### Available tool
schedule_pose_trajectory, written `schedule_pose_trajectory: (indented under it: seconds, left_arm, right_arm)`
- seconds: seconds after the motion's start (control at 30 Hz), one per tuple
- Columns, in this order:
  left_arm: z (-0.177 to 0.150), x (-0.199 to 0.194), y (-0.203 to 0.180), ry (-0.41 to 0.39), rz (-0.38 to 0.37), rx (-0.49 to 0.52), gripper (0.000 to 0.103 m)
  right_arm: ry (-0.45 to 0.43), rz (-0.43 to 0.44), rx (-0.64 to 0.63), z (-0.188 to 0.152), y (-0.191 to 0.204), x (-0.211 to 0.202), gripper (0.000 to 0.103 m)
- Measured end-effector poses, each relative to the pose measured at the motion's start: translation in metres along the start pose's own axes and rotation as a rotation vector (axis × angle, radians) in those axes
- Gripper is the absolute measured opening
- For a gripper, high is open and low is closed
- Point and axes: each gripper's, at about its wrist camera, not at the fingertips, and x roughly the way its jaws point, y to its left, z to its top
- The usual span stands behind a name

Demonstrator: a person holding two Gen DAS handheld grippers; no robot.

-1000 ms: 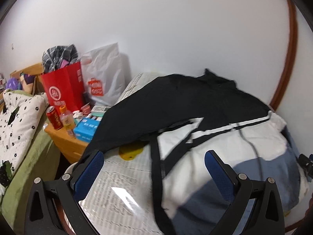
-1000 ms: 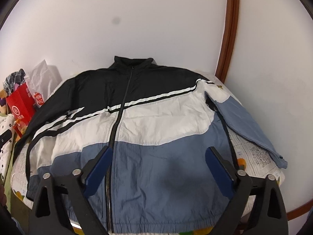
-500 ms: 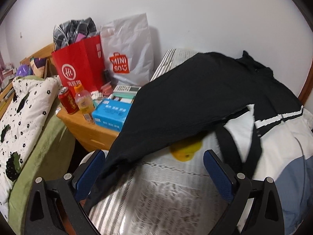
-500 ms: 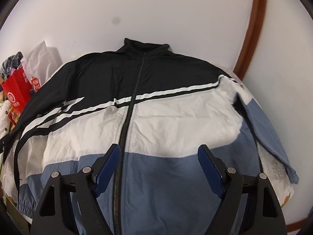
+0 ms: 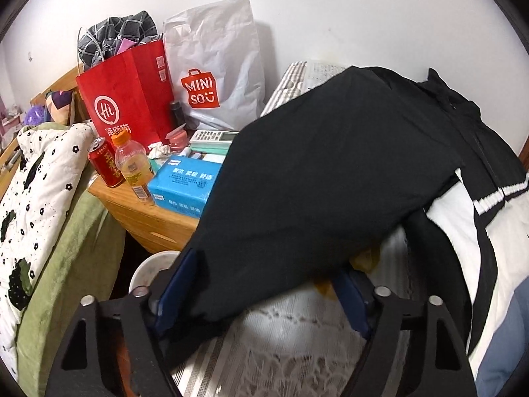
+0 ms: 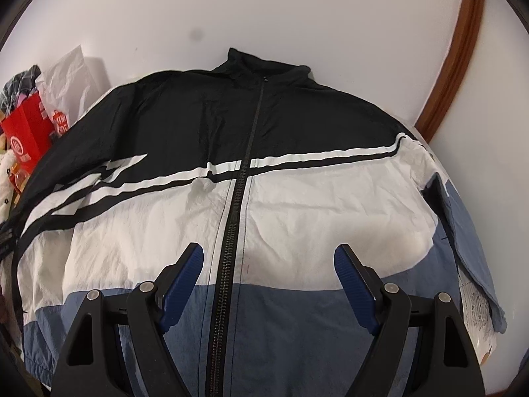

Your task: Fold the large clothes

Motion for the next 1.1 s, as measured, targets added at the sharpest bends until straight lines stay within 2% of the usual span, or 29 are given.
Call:
schedule_pose_trajectory:
  seconds: [0.07, 0.1, 0.17, 0.23, 0.47, 0.63, 0.87, 1.1]
  left_arm:
    - [0.004, 0.003, 0.000, -0.008, 0.005, -0.005, 0.054]
    - [0.006, 0.003, -0.001, -0.011, 0.007, -0.007, 0.048]
    - [0.010, 0.003, -0.002, -0.013, 0.001, -0.010, 0.024]
    - [0.015, 0.000, -0.004, -0.017, -0.004, -0.010, 0.011]
    - [0.048, -0.033, -0.016, -0.083, -0.001, -0.014, 0.008]
    - [0.076, -0.063, -0.042, -0.155, -0.036, -0.003, 0.008]
    - [0.110, -0.090, -0.107, -0.214, -0.176, 0.044, 0.007]
    - [0.131, -0.093, -0.179, -0.236, -0.281, 0.119, 0.007]
  right_arm:
    - [0.001, -0.006, -0.018, 0.001, 0.002, 0.003, 0.081]
    - [0.002, -0.007, -0.022, 0.002, 0.003, 0.004, 0.081]
    - [0.006, -0.006, -0.026, 0.004, 0.003, 0.006, 0.081]
    - [0.002, -0.006, -0.026, 0.006, 0.001, 0.006, 0.081]
    - [-0.036, 0.002, -0.021, 0.014, -0.013, -0.004, 0.081]
    - [-0.054, 0.019, -0.004, 0.017, -0.030, -0.011, 0.081]
    - [-0.073, 0.006, 0.025, 0.015, -0.063, -0.020, 0.081]
    - [-0.079, -0.002, 0.050, 0.013, -0.101, -0.020, 0.081]
